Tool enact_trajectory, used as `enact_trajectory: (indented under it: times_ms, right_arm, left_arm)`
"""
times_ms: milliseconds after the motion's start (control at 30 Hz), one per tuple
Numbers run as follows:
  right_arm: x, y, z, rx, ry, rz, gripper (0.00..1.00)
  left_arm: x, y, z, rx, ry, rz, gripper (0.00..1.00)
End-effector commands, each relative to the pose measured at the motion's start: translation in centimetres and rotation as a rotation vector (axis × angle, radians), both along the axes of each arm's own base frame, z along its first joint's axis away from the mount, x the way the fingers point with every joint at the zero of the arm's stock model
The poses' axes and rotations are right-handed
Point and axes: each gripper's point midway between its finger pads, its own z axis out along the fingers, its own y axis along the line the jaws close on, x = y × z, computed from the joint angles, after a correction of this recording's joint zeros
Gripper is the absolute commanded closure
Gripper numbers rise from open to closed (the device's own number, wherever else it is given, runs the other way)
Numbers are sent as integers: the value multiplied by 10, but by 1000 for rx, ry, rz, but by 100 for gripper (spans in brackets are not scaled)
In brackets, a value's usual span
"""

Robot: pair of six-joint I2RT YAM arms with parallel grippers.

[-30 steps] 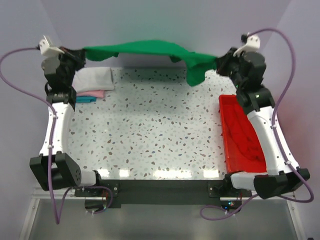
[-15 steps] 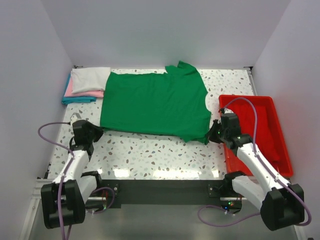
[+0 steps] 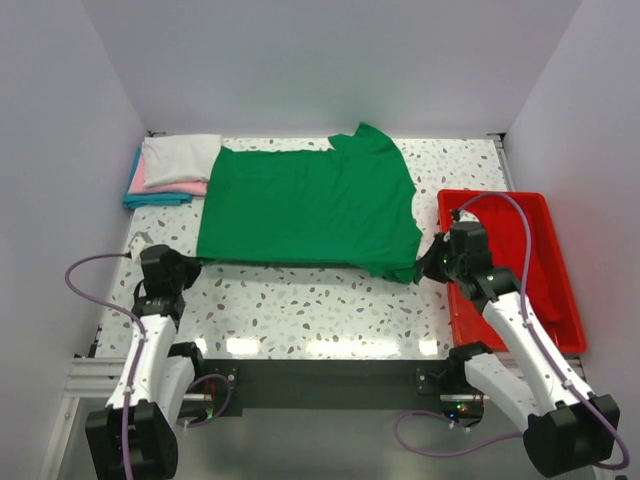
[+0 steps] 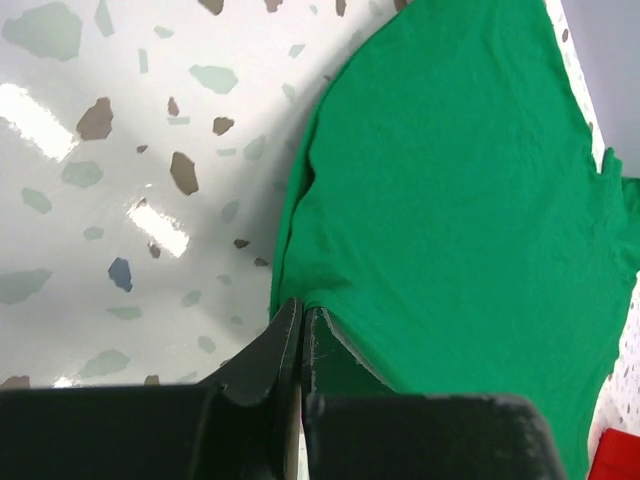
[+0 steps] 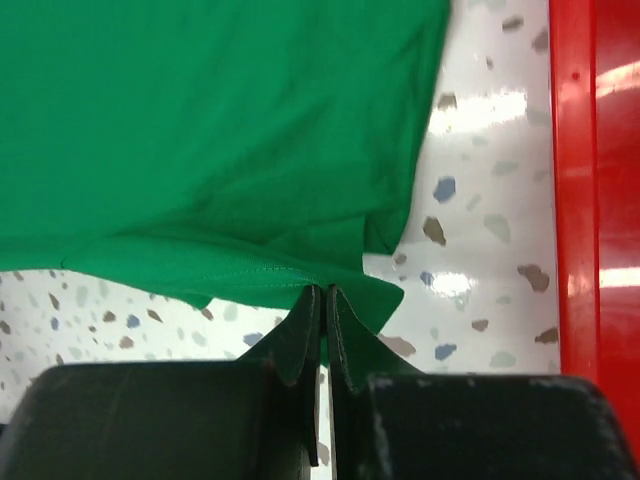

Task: Fold and stack the t-shirts
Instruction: Flatten the tshirt out, then fold the tshirt

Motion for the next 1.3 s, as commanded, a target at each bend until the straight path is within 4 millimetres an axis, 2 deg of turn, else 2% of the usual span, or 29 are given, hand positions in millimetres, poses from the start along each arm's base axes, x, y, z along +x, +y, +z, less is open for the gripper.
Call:
enact_trajectory:
  times_ms: [0,33,67,100,167,200,233,267,300,333,367,400,433,467,500,533,567,600,700,733,767,867,1033,1167,1267]
  right_arm:
    - [27,-12,32,-78,-76,-39,100]
    - [39,-9,40,-81,-80,-35,100]
    - [45,-8,40,-87,-72,-30,100]
    - [55,-6,50,-93,-92,-27,100]
    - [72,-4,46,-112,-72,-25,100]
    - [79,-4,47,-120,-74,-23,100]
    - [90,-3,55,-127,-92,-26,100]
    - [99,-2,47,-142,-64,-28,100]
    - [110,-1,56,-148,-79,-23,100]
    - [118,0,48,-162,-55,-25,100]
    - [125,0,47,-170,-52,-24,100]
    - [135,2,55,-175,-68,-23,100]
    - [140,1,54,-186,-64,-28,100]
    - [147,1,44,-198,-30,-27,100]
    - [155,3,51,-204,-45,-26,100]
    - [161,2,49,-209,-41,-29,100]
    - [166,3,49,-217,-39,-29,100]
    - [176,4,46,-226,-31,-27,100]
    - [191,7,48,-237,-31,-20,100]
    - [195,6,40,-248,-10,-20,100]
    - [197,6,37,-257,-4,-21,100]
    - [203,-2,32,-304,12,-46,100]
    - [202,-16,28,-351,27,-83,100]
    - [201,-19,27,-360,33,-88,100]
    - [207,-21,23,-371,40,-88,100]
  left_arm:
    - [19,17,25,60,-37,41,97]
    - [26,17,32,62,-57,33,96]
    - [30,18,31,65,-53,31,95]
    - [36,17,29,60,-38,13,95]
    - [48,17,33,64,-55,1,94]
    - [53,17,25,56,-24,-10,94]
    - [66,18,37,63,-62,-16,93]
    - [71,18,37,60,-62,-21,93]
    - [79,19,35,52,-48,-19,93]
    - [84,20,37,52,-52,-18,93]
    - [89,21,29,47,-29,-18,93]
    - [97,23,36,46,-43,-8,93]
    - [103,24,37,44,-46,-6,93]
    - [108,25,30,38,-23,-7,93]
    - [113,25,31,35,-23,-7,92]
    - [122,26,39,39,-41,-5,92]
    - [127,27,32,39,-18,-4,92]
    - [136,29,40,47,-30,-1,92]
    - [148,31,28,54,4,-8,91]
    - [154,31,31,58,-1,-13,91]
    - [158,31,22,52,18,-16,90]
    - [173,30,19,50,16,-42,90]
    - [187,28,14,51,17,-61,89]
    - [195,24,5,52,36,-82,88]
    - [202,20,2,52,37,-95,87]
